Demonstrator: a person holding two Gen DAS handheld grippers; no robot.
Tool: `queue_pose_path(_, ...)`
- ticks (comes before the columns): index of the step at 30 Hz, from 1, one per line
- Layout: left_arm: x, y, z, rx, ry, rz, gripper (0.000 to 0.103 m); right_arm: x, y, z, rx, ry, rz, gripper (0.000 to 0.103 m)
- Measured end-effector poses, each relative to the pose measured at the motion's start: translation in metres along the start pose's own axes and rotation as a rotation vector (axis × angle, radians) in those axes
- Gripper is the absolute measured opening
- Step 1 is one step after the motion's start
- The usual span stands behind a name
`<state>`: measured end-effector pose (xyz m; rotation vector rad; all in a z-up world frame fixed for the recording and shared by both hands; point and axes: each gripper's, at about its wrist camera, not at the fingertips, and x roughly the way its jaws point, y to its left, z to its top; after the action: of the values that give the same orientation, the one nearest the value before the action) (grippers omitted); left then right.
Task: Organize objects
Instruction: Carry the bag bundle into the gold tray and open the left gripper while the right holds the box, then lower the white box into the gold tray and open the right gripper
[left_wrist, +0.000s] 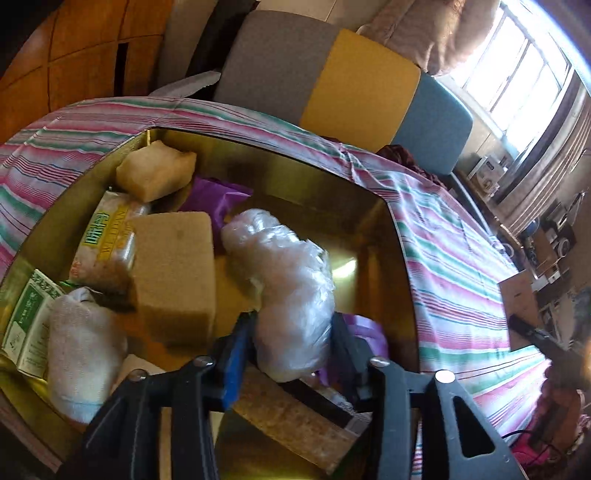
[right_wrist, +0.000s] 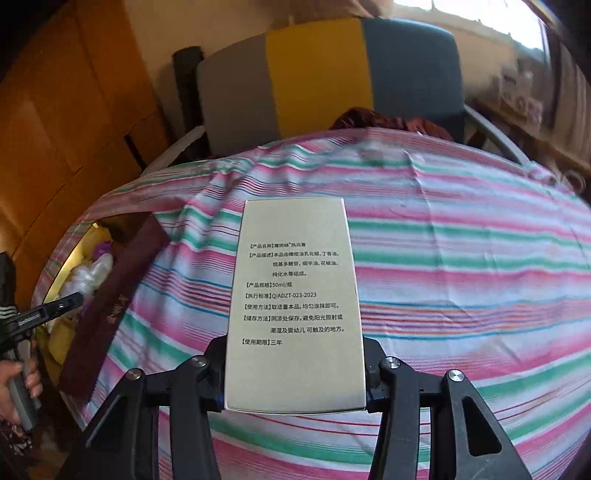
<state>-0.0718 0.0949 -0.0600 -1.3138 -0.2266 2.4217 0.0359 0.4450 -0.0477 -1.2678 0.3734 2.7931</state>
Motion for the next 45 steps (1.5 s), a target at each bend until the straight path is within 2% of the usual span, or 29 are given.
queue_pose_path(3, 0.000, 0.002, -0.003, 0.011, 0.005, 0.037, 0.057, -0.003, 0.024, 0.006, -0.017, -0.002, 0.043, 0.050)
queue_pose_path(11, -0.028, 0.002, -0.012, 0.053, -0.085, 0.036, 0.058, 0.014, 0.115, 0.026, -0.130, 0.007, 0.147, 0.050)
queue_pose_path(15, -0.046, 0.008, -0.016, 0.051, -0.125, -0.011, 0.058, 0.037, 0.158, 0.040, -0.177, 0.024, 0.188, 0.050)
queue_pose_path(17, -0.051, 0.011, -0.017, 0.045, -0.126, -0.037, 0.058, 0.048, 0.176, 0.047, -0.198, 0.031, 0.189, 0.050)
queue_pose_path(20, -0.057, 0.018, -0.019, 0.032, -0.131, -0.036, 0.058, 0.065, 0.204, 0.055, -0.219, 0.043, 0.184, 0.050)
queue_pose_path(26, -0.063, 0.032, -0.018, 0.001, -0.129, 0.023, 0.058, 0.101, 0.238, 0.057, -0.246, 0.099, 0.086, 0.050)
queue_pose_path(30, -0.066, 0.045, -0.014, -0.044, -0.124, 0.046, 0.058, 0.124, 0.243, 0.052, -0.269, 0.147, -0.005, 0.050)
queue_pose_path(32, -0.067, 0.048, -0.012, -0.061, -0.120, 0.055, 0.058, 0.132, 0.244, 0.049, -0.272, 0.167, -0.023, 0.050)
queue_pose_path(39, -0.072, 0.059, -0.008, -0.096, -0.129, 0.086, 0.058, 0.141, 0.249, 0.047, -0.288, 0.171, -0.075, 0.051)
queue_pose_path(45, -0.072, 0.057, -0.008, -0.089, -0.135, 0.192, 0.058, 0.123, 0.254, 0.041, -0.319, 0.115, -0.094, 0.061)
